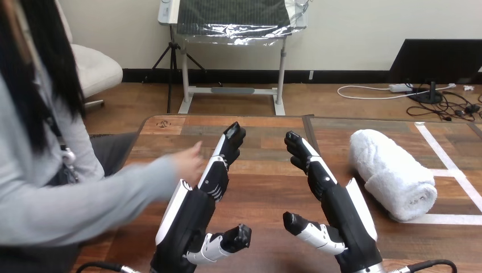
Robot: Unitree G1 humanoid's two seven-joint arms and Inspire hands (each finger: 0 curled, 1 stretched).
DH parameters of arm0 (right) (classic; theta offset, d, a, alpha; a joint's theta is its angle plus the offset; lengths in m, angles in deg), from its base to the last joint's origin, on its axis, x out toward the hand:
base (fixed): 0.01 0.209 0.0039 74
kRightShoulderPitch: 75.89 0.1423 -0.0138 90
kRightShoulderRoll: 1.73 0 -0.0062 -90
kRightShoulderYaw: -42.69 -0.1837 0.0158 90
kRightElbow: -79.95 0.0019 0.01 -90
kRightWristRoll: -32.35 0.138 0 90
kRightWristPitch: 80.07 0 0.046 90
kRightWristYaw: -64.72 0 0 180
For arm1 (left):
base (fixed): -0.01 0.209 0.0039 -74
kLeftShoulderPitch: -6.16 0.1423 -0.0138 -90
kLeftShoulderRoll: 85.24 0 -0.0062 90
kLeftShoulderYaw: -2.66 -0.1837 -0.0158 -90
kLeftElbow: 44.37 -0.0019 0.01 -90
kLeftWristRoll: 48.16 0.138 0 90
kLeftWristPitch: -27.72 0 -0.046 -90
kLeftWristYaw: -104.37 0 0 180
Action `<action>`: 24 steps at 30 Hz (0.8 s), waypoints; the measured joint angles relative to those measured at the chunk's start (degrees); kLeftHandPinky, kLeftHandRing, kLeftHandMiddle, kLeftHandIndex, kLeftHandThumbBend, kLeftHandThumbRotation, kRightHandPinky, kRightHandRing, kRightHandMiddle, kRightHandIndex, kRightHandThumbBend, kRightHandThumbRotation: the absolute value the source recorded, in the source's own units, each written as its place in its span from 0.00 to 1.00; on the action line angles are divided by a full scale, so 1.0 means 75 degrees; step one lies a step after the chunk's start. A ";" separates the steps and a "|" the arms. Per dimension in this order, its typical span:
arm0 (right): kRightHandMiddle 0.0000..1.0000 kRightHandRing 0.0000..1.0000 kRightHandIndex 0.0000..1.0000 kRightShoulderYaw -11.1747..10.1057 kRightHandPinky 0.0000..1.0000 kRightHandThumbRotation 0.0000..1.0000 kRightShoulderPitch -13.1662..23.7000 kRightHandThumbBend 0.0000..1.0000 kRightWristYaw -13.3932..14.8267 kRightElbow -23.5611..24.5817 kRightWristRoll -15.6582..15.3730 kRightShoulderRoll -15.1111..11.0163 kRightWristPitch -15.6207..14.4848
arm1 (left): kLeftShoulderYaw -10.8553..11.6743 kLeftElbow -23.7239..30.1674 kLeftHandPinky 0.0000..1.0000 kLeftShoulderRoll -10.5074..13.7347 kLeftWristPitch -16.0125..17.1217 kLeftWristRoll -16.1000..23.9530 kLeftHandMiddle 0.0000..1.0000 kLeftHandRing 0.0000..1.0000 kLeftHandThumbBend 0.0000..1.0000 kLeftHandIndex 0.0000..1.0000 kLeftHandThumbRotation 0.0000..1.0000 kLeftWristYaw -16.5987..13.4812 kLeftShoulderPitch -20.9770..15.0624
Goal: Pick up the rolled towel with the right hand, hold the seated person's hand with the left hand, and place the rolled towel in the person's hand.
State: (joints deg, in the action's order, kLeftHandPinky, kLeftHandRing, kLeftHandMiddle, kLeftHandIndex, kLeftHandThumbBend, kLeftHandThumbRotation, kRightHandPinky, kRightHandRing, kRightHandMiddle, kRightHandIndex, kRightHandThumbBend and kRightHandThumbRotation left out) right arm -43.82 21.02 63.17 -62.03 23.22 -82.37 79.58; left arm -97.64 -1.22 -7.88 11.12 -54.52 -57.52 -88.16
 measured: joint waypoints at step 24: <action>0.94 0.95 0.94 -0.0011 0.94 0.78 0.0000 1.00 0.0177 0.0000 -0.0113 -0.0006 0.0001 | 0.0008 0.0005 1.00 -0.0006 -0.0001 0.0005 1.00 1.00 1.00 1.00 0.79 0.0041 0.0010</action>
State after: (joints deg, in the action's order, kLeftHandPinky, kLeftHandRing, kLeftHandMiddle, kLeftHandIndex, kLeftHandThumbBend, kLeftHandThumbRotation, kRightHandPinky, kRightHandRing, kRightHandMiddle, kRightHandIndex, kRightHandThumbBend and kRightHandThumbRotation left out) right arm -43.91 21.02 64.50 -62.03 22.37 -82.42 79.59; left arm -97.58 -1.18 -7.92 11.11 -54.49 -57.21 -88.09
